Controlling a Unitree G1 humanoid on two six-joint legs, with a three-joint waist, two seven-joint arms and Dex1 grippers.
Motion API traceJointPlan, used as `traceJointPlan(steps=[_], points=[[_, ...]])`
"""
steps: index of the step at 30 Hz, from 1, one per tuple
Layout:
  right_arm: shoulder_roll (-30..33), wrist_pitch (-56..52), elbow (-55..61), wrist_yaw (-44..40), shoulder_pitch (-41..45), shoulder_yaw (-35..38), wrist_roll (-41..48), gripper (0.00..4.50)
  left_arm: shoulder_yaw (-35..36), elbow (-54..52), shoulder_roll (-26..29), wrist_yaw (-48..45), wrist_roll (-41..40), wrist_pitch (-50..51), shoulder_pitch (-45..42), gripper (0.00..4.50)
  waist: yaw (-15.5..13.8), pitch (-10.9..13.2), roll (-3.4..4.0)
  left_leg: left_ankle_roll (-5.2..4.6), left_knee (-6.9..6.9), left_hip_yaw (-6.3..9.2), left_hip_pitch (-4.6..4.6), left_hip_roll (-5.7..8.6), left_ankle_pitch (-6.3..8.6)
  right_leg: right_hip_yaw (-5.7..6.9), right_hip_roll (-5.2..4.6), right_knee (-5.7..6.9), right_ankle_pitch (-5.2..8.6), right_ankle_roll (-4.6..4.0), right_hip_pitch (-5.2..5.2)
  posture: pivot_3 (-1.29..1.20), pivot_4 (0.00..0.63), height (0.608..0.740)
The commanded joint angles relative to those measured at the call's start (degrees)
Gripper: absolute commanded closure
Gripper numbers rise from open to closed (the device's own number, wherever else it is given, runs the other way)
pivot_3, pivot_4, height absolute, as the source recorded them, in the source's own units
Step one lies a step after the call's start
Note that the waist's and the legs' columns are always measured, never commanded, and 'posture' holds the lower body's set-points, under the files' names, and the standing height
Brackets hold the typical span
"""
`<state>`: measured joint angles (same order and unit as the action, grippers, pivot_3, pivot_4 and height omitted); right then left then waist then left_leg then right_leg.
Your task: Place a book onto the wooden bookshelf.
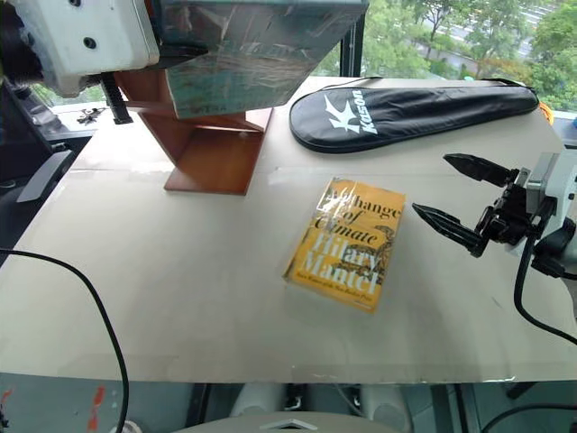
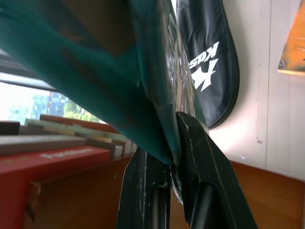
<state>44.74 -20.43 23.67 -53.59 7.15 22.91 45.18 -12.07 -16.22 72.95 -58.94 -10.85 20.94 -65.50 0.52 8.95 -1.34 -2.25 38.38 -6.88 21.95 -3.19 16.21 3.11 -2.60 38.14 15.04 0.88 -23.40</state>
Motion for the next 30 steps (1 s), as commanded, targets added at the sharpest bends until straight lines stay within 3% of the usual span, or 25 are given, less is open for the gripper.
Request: traceJointPlan(steps=[1,3,5,10,16,20,23,26,30], points=[[-0.17,1.39,0.58,-0.60,0.87,0.00,-0.40,0.00,5.41,3.18,-0.77,-0.39,0.22,3.45,-3.57,4.42,0.19,0.01,-0.01,0.03,0.02,-0.01,-0.02,-0.02,-0.02,-0.05,0.01,0.08,0.00,0.01,-0.02,0.00,0.150,0.740],[-0.16,1.28,0.70,-0.47,0.95,-0.18,-0.48,0.00,7.72,-0.56,-3.64,-0.66,-6.96,12.98,-4.89,4.42,0.16,0.05,-0.08,0.04,0.10,-0.02,-0.01,-0.04,-0.03,-0.07,0.00,0.25,0.09,0.15,-0.06,0.00,0.150,0.740],[-0.14,1.14,0.92,-0.49,0.86,-0.25,-0.42,0.00,8.66,-1.33,-5.24,0.39,-8.06,17.23,-5.82,4.42,0.08,0.11,-0.18,0.03,0.17,-0.02,0.05,-0.06,-0.03,-0.11,-0.03,0.36,0.10,0.18,-0.16,0.00,0.150,0.740],[0.00,0.76,1.43,-0.59,0.39,0.22,0.07,0.00,8.67,-0.82,-5.49,0.80,-3.66,13.72,-6.35,4.42,0.02,0.12,-0.20,0.03,0.22,-0.04,0.10,0.02,-0.02,-0.23,-0.08,0.36,0.00,0.00,-0.21,0.00,0.150,0.740],[-0.76,1.02,1.01,-0.81,2.22,-0.35,1.17,0.00,-0.02,4.60,6.71,-7.12,14.41,3.51,-1.72,4.42,0.28,0.14,-0.18,0.03,0.18,-0.18,0.10,0.04,-0.02,-0.36,-0.05,0.23,0.01,0.01,-0.24,0.00,0.150,0.740],[-1.27,1.20,-0.08,-1.18,3.81,-0.98,1.16,0.00,-2.06,6.21,8.60,-10.74,20.08,5.08,1.07,4.42,-0.09,0.15,-0.21,0.03,0.05,-0.24,0.05,0.05,-0.02,-0.47,0.02,0.26,0.02,0.01,-0.34,0.00,0.150,0.740],[-1.34,1.15,-1.22,-1.71,5.08,-2.07,0.53,0.00,-4.68,7.37,4.13,-11.04,23.22,5.74,2.26,4.42,-0.46,0.14,-0.24,-0.01,0.12,-0.26,0.08,0.04,0.00,-0.48,-0.04,0.27,0.01,0.01,-0.33,0.00,0.150,0.740],[-1.26,0.96,-1.85,-1.74,6.10,-2.55,0.52,0.00,-7.78,10.94,-3.15,-10.63,27.08,5.52,-0.64,4.42,-1.32,0.12,-0.18,-0.04,0.13,-0.32,-0.12,0.09,0.02,-0.52,-0.06,0.42,0.02,0.02,-0.21,0.00,0.150,0.740],[-1.32,0.70,-1.75,-1.57,6.60,-2.89,0.75,0.00,-11.35,16.61,-8.10,-12.80,32.94,3.00,-4.25,4.42,-1.27,0.10,-0.17,-0.03,0.27,-0.27,-0.15,0.06,0.01,-0.50,0.00,0.72,0.01,0.01,-0.25,0.00,0.150,0.740]])
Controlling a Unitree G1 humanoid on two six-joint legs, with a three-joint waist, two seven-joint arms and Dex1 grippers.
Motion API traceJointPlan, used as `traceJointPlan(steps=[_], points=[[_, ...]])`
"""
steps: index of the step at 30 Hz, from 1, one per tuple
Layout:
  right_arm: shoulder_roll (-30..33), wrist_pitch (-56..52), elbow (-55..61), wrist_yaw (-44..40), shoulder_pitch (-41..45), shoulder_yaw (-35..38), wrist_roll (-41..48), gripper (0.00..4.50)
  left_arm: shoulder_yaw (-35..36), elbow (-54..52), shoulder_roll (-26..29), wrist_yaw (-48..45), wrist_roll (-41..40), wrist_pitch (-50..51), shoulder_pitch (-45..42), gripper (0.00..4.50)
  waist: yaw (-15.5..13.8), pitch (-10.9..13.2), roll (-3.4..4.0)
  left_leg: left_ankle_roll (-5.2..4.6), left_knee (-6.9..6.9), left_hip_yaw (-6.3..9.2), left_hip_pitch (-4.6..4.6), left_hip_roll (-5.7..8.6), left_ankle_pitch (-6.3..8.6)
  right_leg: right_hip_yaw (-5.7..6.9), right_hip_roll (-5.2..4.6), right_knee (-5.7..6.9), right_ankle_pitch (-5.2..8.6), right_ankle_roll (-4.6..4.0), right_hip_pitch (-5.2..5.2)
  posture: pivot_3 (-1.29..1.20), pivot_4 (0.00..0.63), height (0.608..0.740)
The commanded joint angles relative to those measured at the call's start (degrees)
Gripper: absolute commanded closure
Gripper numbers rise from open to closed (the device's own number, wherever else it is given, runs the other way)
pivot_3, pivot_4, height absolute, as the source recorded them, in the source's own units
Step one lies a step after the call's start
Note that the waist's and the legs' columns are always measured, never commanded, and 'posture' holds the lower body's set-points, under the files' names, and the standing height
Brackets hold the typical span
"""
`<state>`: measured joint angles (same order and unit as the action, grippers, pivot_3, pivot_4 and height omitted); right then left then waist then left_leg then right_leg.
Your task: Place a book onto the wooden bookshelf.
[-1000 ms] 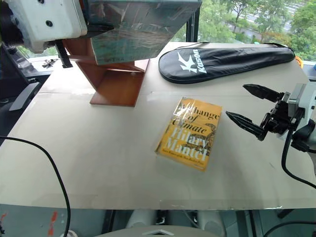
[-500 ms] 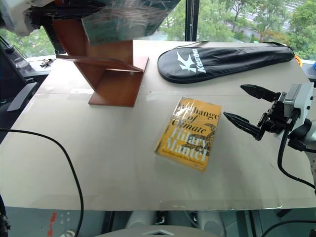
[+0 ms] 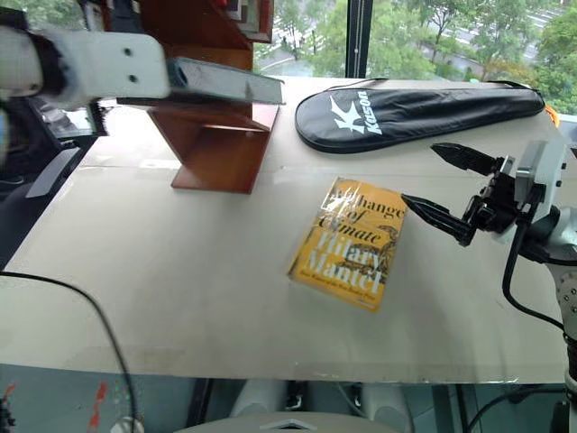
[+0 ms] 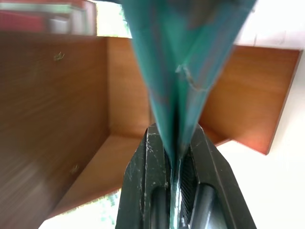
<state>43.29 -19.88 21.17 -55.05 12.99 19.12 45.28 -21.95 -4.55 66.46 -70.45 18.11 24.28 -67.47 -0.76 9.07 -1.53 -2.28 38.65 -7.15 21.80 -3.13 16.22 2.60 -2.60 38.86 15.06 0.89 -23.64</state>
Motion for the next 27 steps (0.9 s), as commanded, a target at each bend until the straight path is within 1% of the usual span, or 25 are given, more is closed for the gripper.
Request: traceJointPlan(steps=[1,2,3,4,5,6,7,8,10,11,13,14,15,16,18,19,20,22,23,25,27], points=[[0.11,0.18,0.70,-0.12,0.81,0.87,0.66,0.00,-2.19,6.19,-3.05,-1.72,5.02,-0.11,-3.41,4.42,0.01,-0.04,0.07,0.00,0.01,-0.03,-0.02,0.01,0.00,-0.04,0.00,0.02,0.00,0.00,0.00,0.00,0.150,0.740],[0.11,0.26,0.66,-0.17,0.79,0.86,0.62,0.00,-2.50,7.25,-4.45,-1.97,5.64,-0.03,-4.46,4.42,0.01,-0.05,0.09,0.00,0.04,-0.04,-0.03,0.01,0.00,-0.05,0.00,0.03,0.00,0.01,0.01,0.00,0.150,0.740],[0.09,0.31,0.67,-0.19,0.73,0.93,0.64,0.00,-1.83,7.87,-6.06,-1.99,5.25,0.21,-5.42,4.09,0.01,-0.05,0.10,0.00,0.08,-0.04,-0.03,0.01,0.00,-0.05,0.00,0.06,0.00,0.01,0.02,0.00,0.150,0.740],[0.11,0.34,0.73,-0.22,0.60,1.07,0.71,0.00,-1.15,8.19,-7.23,-2.13,5.02,0.43,-6.03,3.66,0.02,-0.05,0.10,-0.01,0.12,-0.03,-0.03,0.00,0.00,-0.05,0.00,0.07,0.00,0.01,0.02,0.00,0.150,0.740],[0.11,0.37,0.92,-0.21,0.36,1.29,0.80,0.00,0.47,7.50,-7.75,-2.53,4.14,1.77,-6.44,3.39,0.03,-0.05,0.09,-0.01,0.14,-0.02,0.00,-0.02,0.00,-0.05,0.00,0.08,-0.01,0.01,0.01,0.00,0.150,0.740],[0.11,0.38,1.11,-0.19,0.15,1.50,0.92,0.00,3.05,6.03,-8.48,-3.05,1.96,4.39,-6.48,3.11,0.17,0.00,0.01,-0.01,0.19,0.01,0.04,-0.03,0.00,-0.03,-0.01,0.07,-0.01,0.01,0.01,0.00,0.150,0.740],[0.10,0.37,1.24,-0.15,0.03,1.62,1.00,0.00,5.49,4.34,-9.07,-3.93,-0.35,7.74,-6.39,2.46,0.25,0.00,0.00,-0.02,0.27,0.05,0.24,-0.06,0.00,-0.03,0.00,0.06,-0.02,-0.01,-0.13,0.00,0.150,0.740],[0.16,0.35,1.38,-0.15,-0.13,1.80,1.12,0.00,8.65,1.29,-7.94,-5.82,-3.38,10.43,-5.13,2.23,0.35,0.01,0.01,-0.02,0.36,0.07,0.32,-0.07,0.00,-0.03,0.00,0.05,-0.03,-0.02,-0.19,0.00,0.150,0.740],[0.36,0.20,1.64,-0.17,-0.40,2.35,1.58,0.00,16.63,-5.60,-6.55,-8.85,-10.98,16.22,-1.20,2.23,1.10,0.01,0.01,-0.01,0.56,0.09,0.59,-0.13,0.00,-0.04,-0.01,0.03,-0.03,-0.02,-0.34,0.00,0.150,0.740],[0.39,0.20,1.53,-0.19,-0.34,2.42,1.66,0.00,22.27,-11.01,-6.94,-9.65,-15.20,21.93,3.08,2.23,1.55,-0.01,0.04,-0.01,0.60,0.09,0.75,-0.14,0.00,-0.06,-0.06,0.01,-0.02,-0.01,-0.48,0.00,0.150,0.740],[0.40,0.24,1.24,-0.33,-0.25,2.47,1.77,0.00,29.17,-18.93,-8.54,-9.05,-21.57,32.70,8.75,2.23,1.58,-0.01,0.04,-0.02,0.56,0.18,0.86,-0.10,0.01,-0.11,-0.34,-0.07,0.10,0.16,-0.54,0.00,0.150,0.740],[0.38,0.08,1.31,-0.32,-0.06,2.27,1.84,0.00,33.21,-23.92,-13.95,-6.30,-24.89,35.38,13.11,2.23,1.47,-0.01,0.06,-0.01,0.56,0.27,0.93,-0.09,0.02,-0.04,-0.34,-0.09,0.13,0.16,-0.54,0.00,0.150,0.740],[0.38,-0.05,1.38,-0.35,0.03,2.20,1.93,0.00,35.70,-27.25,-17.79,-4.00,-27.27,36.93,15.79,2.23,1.17,-0.12,0.25,-0.01,0.53,0.33,0.95,-0.06,0.02,-0.01,-0.33,-0.13,0.14,0.17,-0.54,0.00,0.150,0.740],[0.41,-0.13,1.42,-0.43,0.06,2.22,2.02,0.00,37.64,-30.28,-21.20,-1.97,-29.51,37.67,18.21,2.23,0.82,-0.08,0.19,-0.02,0.54,0.41,0.89,-0.04,0.02,0.01,-0.38,-0.22,0.15,0.19,-0.40,0.00,0.150,0.740],[0.47,-0.68,1.53,-0.15,0.58,2.43,2.66,0.00,40.33,-36.17,-29.01,3.72,-32.02,43.98,23.13,2.23,0.29,0.00,0.03,-0.06,0.69,0.62,0.95,0.05,0.04,0.10,-0.35,-0.08,0.18,0.26,-0.28,0.00,0.150,0.740],[0.53,-0.92,1.62,-0.06,0.70,2.56,2.90,0.00,41.19,-38.42,-32.68,6.86,-32.59,44.22,26.60,2.23,0.09,0.00,0.01,-0.07,0.72,0.65,0.93,0.07,0.05,0.10,-0.16,-0.06,0.17,0.26,-0.25,0.00,0.150,0.740],[0.99,-1.33,1.88,0.03,0.17,2.78,2.71,0.00,42.15,-39.95,-36.09,9.05,-33.11,44.77,32.73,2.23,0.08,-0.01,0.03,-0.10,0.76,0.68,0.85,0.11,0.06,0.05,-0.17,-0.02,0.15,0.25,-0.17,0.00,0.150,0.740],[2.34,-2.34,2.38,-0.05,-2.10,3.88,2.06,0.00,43.76,-41.27,-38.99,10.76,-34.23,42.07,43.72,2.23,0.34,-0.10,0.16,-0.13,0.71,0.70,0.58,0.19,0.08,-0.02,-0.20,-0.03,0.14,0.26,0.08,0.00,0.150,0.740],[3.26,-2.63,2.67,-0.47,-3.94,4.90,1.57,0.00,45.91,-41.30,-40.32,11.75,-34.75,39.76,48.49,2.23,0.38,-0.04,0.06,-0.13,0.60,0.65,0.33,0.21,0.08,-0.21,-0.37,0.00,0.15,0.25,0.20,0.00,0.150,0.740],[5.27,-3.66,2.83,-1.40,-9.36,8.66,0.75,0.00,48.52,-39.42,-38.07,10.91,-33.67,32.33,59.24,2.23,0.39,0.01,-0.07,-0.11,0.51,0.75,0.30,0.14,0.08,-0.13,-0.35,0.01,0.15,0.21,0.20,0.00,0.150,0.740],[7.04,-4.10,2.62,-3.19,-15.97,12.75,-0.73,0.00,52.54,-36.52,-36.69,10.43,-34.89,28.26,66.19,2.23,0.13,-0.01,-0.04,-0.09,0.45,0.77,0.26,0.11,0.08,-0.10,-0.37,-0.01,0.17,0.12,0.21,0.00,0.150,0.740]])
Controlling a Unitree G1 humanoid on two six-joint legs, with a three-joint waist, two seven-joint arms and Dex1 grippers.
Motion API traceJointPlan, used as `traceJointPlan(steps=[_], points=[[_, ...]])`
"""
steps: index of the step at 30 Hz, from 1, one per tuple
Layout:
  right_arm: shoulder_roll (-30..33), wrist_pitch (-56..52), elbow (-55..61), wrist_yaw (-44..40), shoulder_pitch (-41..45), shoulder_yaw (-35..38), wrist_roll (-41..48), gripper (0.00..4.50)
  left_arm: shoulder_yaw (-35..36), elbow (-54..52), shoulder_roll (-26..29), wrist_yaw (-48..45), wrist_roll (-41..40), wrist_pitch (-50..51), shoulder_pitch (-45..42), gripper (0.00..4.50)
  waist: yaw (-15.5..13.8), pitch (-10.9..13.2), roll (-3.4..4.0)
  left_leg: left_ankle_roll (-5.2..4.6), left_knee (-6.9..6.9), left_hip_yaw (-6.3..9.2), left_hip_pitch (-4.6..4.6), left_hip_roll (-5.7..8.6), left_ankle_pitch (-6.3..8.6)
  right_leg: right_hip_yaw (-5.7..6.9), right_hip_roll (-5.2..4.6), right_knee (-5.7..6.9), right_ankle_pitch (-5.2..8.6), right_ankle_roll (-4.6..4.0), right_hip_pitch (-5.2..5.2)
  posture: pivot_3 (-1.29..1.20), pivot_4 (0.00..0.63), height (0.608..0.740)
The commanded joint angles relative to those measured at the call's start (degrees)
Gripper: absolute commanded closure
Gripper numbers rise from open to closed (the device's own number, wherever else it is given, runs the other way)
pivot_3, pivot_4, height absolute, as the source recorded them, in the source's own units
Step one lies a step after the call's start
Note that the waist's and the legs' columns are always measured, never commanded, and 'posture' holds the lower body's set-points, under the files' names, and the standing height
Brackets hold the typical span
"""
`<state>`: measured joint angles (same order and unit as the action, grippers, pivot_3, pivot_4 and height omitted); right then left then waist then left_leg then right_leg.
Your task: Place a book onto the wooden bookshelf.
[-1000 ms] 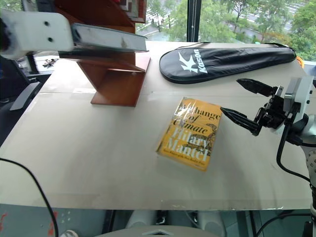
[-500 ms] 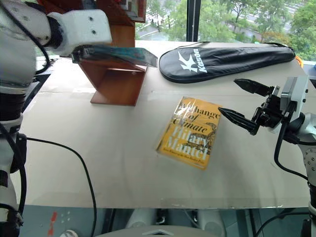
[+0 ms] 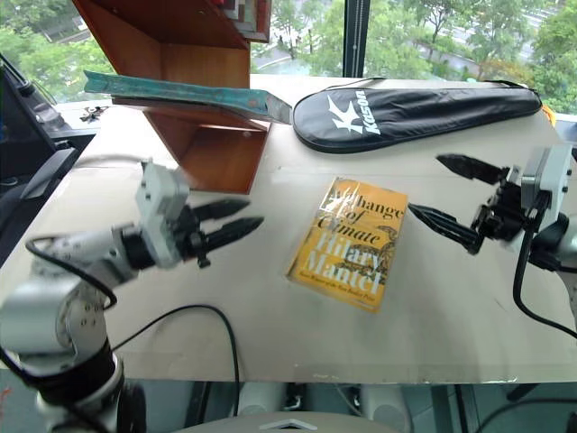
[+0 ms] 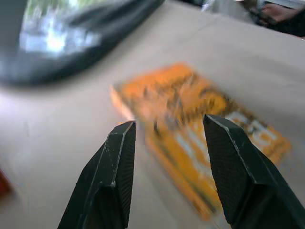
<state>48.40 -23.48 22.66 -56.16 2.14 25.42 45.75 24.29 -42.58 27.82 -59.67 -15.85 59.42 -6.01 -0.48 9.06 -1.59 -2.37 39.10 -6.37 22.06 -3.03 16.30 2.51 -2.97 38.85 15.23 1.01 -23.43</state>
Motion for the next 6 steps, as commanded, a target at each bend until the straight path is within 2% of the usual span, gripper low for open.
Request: traceJointPlan(steps=[1,4,6], points=[[2.70,-0.43,0.77,-2.98,-8.33,7.94,-2.61,0.00,7.73,3.16,2.73,-0.66,-1.27,-9.02,7.59,2.23,-0.33,-0.02,0.03,0.00,-0.01,0.00,0.00,0.01,0.00,0.01,-0.02,0.00,0.00,0.00,0.00,0.00,0.150,0.740],[4.15,1.39,-0.54,-6.45,-16.89,10.57,-7.09,0.00,9.50,7.67,4.84,-1.76,-2.34,-14.53,14.07,2.23,-0.41,-0.08,0.06,-0.16,-0.03,0.00,-0.06,0.08,0.11,0.08,-0.15,-0.06,0.00,0.01,0.09,0.00,0.150,0.740],[4.04,1.75,-1.20,-7.01,-18.94,11.34,-7.70,0.00,9.08,9.62,5.78,-1.33,-3.08,-17.10,15.73,2.23,-0.43,-0.08,0.06,-0.42,-0.02,0.00,-0.06,0.13,0.27,0.09,-0.22,-0.13,0.00,0.02,0.11,0.00,0.150,0.740]])
